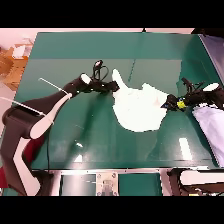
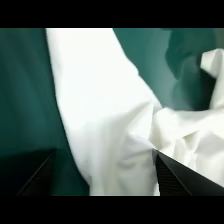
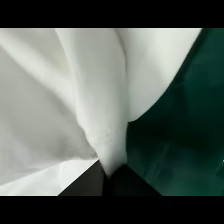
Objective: Fold the shirts.
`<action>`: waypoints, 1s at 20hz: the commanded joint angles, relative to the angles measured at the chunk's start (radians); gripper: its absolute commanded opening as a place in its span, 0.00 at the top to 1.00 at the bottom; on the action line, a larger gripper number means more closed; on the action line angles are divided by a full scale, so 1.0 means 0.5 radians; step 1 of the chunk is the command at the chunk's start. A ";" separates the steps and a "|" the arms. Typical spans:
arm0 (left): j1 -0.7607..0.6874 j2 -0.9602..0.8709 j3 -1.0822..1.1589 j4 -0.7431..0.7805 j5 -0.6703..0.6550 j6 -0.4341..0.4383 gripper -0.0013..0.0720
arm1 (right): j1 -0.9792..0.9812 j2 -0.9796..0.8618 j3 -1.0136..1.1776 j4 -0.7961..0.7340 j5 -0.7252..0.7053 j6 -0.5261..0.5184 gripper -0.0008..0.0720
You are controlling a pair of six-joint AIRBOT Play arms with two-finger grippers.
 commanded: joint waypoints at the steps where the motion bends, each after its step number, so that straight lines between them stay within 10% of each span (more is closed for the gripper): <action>1: -0.066 -0.078 0.037 -0.365 0.266 0.047 0.14 | -0.021 0.005 0.002 -0.043 0.024 -0.004 0.96; 3: -0.085 -0.107 0.037 -0.581 0.285 0.234 0.94 | -0.021 0.005 0.002 -0.042 0.024 -0.004 0.96; 10: 0.127 0.182 0.058 -0.306 0.018 0.372 0.95 | -0.025 0.024 0.144 -0.036 0.089 0.034 0.96; 20: 0.708 1.542 0.058 0.780 -0.944 -0.105 0.95 | -0.037 0.638 1.345 0.436 0.399 0.105 0.96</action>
